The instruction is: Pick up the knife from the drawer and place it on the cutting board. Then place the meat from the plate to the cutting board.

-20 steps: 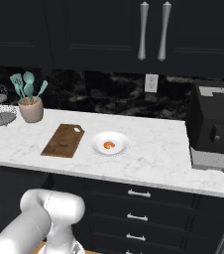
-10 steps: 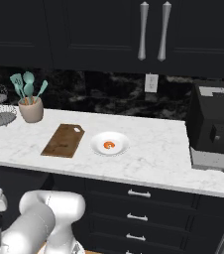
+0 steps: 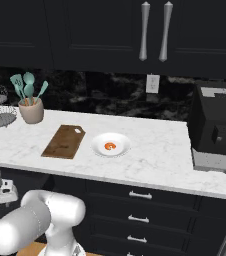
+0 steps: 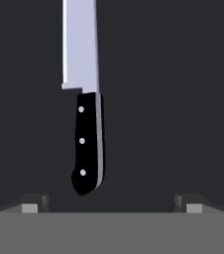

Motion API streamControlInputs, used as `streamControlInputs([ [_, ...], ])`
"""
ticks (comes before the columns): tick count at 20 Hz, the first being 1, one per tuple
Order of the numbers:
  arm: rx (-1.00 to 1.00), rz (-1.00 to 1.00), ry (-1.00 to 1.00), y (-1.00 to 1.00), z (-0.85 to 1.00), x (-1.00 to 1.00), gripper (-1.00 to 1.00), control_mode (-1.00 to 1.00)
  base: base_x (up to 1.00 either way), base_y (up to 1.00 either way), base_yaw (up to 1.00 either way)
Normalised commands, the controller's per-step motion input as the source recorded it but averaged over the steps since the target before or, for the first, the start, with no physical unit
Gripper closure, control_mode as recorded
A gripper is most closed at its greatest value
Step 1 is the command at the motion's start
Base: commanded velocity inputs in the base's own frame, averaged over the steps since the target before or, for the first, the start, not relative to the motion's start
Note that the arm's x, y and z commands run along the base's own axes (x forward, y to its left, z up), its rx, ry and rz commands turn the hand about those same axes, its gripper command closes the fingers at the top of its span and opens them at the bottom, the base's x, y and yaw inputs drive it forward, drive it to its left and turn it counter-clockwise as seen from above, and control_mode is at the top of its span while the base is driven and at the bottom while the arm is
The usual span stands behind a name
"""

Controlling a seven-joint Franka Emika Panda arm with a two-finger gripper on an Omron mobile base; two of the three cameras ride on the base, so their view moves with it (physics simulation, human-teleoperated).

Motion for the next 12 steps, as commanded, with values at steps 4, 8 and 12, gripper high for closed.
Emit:
streamControlInputs([
  [4,0.00,0.04,0.00,0.44,0.00,0.39,-1.00,-1.00,0.00,0.00,0.00],
  [8,0.00,0.01,0.00,0.50,-0.08,0.06,-1.00,-1.00,0.00,0.00,0.00],
  [12,0.00,0.00,0.00,0.19,-0.23,0.00,-1.00,-1.00,0.00,0.00,0.00],
])
